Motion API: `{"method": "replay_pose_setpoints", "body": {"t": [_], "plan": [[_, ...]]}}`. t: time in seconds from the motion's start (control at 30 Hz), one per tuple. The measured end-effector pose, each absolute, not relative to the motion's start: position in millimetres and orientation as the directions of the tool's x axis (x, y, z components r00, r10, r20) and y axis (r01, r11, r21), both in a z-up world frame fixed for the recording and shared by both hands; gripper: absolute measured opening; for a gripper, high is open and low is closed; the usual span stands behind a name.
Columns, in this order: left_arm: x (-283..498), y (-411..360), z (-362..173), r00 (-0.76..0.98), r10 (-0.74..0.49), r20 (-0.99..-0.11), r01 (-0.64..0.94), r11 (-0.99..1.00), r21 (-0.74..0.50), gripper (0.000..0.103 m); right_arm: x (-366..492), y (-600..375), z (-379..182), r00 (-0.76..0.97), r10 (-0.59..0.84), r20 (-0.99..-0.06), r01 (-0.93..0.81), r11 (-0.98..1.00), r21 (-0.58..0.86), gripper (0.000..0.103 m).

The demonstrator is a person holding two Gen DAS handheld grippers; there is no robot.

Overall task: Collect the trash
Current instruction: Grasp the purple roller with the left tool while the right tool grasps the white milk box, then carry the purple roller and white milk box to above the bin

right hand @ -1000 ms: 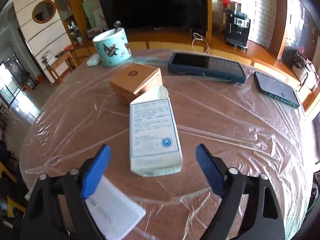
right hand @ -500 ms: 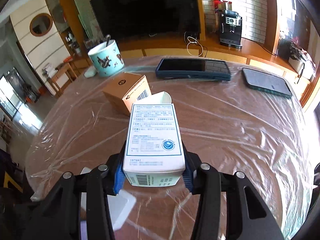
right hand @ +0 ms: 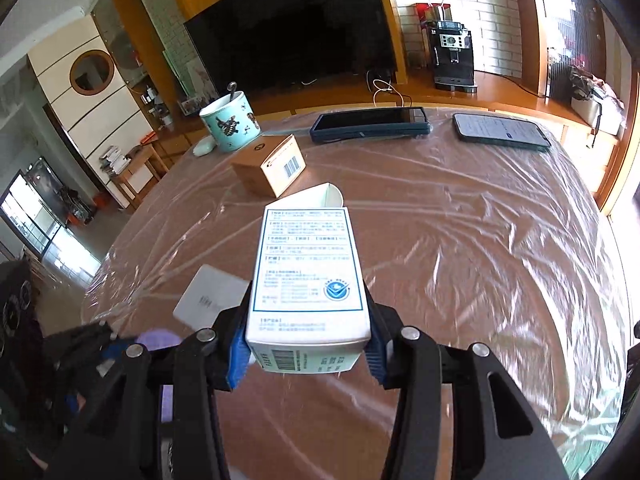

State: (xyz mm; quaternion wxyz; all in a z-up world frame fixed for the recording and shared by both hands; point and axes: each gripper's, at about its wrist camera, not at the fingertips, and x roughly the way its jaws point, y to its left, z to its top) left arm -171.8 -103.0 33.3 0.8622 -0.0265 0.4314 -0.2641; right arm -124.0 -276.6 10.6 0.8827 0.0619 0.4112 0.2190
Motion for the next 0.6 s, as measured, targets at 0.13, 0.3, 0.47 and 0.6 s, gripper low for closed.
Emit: {"method": "replay_pose_setpoints", "body": {"t": [0.13, 0.3, 0.47, 0.6], "plan": [[-173, -100, 34, 0.502, -0.469, -0.726, 0.412, 0.868, -0.276, 0.075, -142, -283, 12, 0.575, 0.439, -0.690, -0.334, 0.896, 0.292, 0.046], [-175, -94, 34, 0.516, -0.460, -0.723, 0.385, 0.878, -0.284, 0.075, -164, -289, 9, 0.576, 0.446, -0.685, -0.332, 0.893, 0.302, 0.046], [-178, -90, 35, 0.525, -0.458, -0.717, 0.371, 0.882, -0.291, 0.075, -181, -296, 7, 0.574, 0.455, -0.681, -0.332, 0.889, 0.314, 0.046], [-183, -89, 37, 0.533, -0.454, -0.714, 0.367, 0.885, -0.288, 0.075, -195, -299, 8, 0.577, 0.461, -0.674, -0.340, 0.886, 0.315, 0.046]]}}
